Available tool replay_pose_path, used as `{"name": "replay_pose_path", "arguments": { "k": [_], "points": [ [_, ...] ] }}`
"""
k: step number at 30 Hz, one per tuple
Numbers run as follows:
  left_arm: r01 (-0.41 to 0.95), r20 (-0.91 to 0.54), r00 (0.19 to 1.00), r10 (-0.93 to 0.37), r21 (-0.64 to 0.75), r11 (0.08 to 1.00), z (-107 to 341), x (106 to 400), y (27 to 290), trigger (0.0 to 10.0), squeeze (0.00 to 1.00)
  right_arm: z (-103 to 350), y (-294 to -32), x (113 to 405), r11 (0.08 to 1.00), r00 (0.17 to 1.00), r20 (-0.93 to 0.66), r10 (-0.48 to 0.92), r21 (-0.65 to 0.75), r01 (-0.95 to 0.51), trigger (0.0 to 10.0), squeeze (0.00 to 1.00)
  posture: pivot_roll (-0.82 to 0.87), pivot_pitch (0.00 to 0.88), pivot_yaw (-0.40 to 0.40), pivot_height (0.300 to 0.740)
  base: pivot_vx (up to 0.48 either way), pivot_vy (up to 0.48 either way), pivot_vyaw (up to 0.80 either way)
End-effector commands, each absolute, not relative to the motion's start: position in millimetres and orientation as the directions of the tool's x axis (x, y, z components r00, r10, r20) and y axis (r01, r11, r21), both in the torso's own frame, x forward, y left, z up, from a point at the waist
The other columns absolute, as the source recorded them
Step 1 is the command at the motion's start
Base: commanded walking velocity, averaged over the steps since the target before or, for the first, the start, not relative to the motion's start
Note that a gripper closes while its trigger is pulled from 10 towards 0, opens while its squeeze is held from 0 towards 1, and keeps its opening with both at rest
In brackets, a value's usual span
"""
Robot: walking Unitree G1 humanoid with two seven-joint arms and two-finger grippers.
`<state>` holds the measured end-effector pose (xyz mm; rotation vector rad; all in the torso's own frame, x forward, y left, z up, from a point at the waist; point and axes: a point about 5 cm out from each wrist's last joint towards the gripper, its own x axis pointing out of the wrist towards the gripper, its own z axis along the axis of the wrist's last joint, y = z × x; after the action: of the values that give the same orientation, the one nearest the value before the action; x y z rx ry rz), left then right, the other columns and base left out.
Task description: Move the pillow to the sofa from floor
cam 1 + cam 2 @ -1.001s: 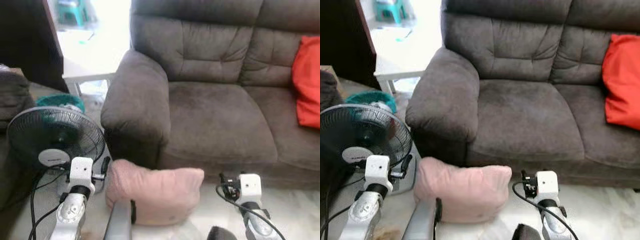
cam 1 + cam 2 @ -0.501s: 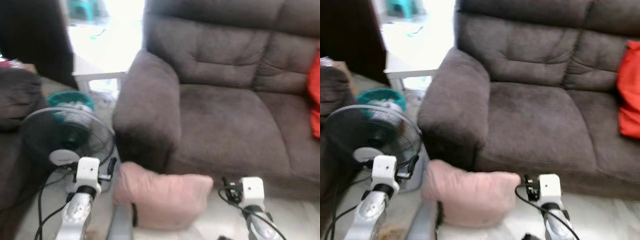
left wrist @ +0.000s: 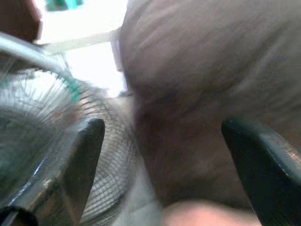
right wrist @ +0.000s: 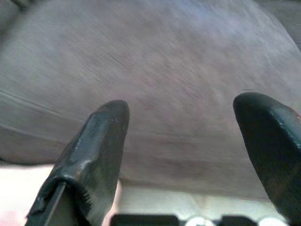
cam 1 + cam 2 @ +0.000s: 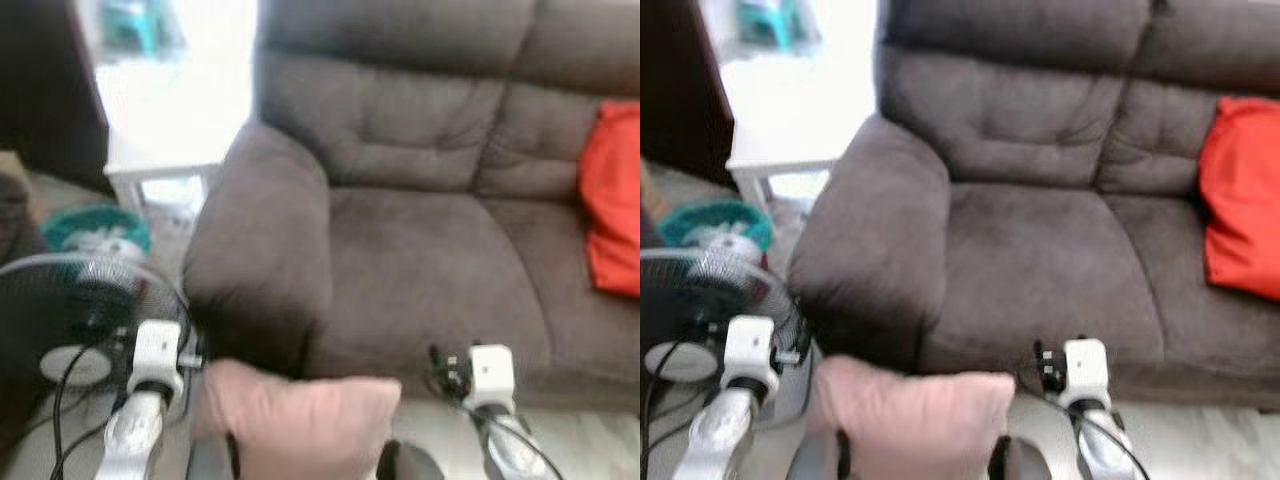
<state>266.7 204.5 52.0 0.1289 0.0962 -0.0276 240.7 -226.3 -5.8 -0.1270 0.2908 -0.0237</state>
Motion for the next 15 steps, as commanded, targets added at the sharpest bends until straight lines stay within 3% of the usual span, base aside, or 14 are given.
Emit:
{"name": "replay_pose_path", "arguments": {
  "k": [1,4,13,14,15],
  "points": [
    [0.080,-0.169,0.983,-0.068,0.069,0.994,40.9,261.1,199.2,10.0,0.00,-10.8,-229.5,235.1,0.992,0.949,-0.310,-0.059,-0.121,0.023,10.0,0.00,0.18,0.000,-0.100,0.525,0.000,0.000,0.00],
    [0.184,-0.336,0.930,-0.148,0.076,0.980,15.7,247.2,199.6,10.0,0.00,-13.1,-230.2,233.2,0.992,0.945,-0.322,-0.062,-0.123,0.023,10.0,0.00,0.18,0.000,-0.100,0.525,0.000,0.000,0.00],
    [0.075,-0.433,0.901,0.011,0.181,0.981,1.1,253.1,225.8,10.0,0.00,-7.5,-233.5,235.7,0.991,0.953,-0.299,-0.050,-0.132,0.011,10.0,0.00,0.15,0.000,-0.110,0.525,0.000,0.000,0.00],
    [0.066,-0.427,0.904,0.019,0.185,0.981,2.1,256.0,226.6,10.0,0.26,-5.3,-234.2,237.2,0.991,0.955,-0.291,-0.048,-0.134,0.009,10.0,0.00,0.14,0.000,-0.111,0.525,0.000,0.000,0.00],
    [0.057,-0.413,0.910,0.025,0.185,0.981,4.7,260.4,226.3,10.0,0.26,-1.9,-235.5,239.6,0.991,0.960,-0.277,-0.049,-0.136,0.011,10.0,0.00,0.13,0.000,-0.110,0.525,0.000,0.000,0.00]
  ]
}}
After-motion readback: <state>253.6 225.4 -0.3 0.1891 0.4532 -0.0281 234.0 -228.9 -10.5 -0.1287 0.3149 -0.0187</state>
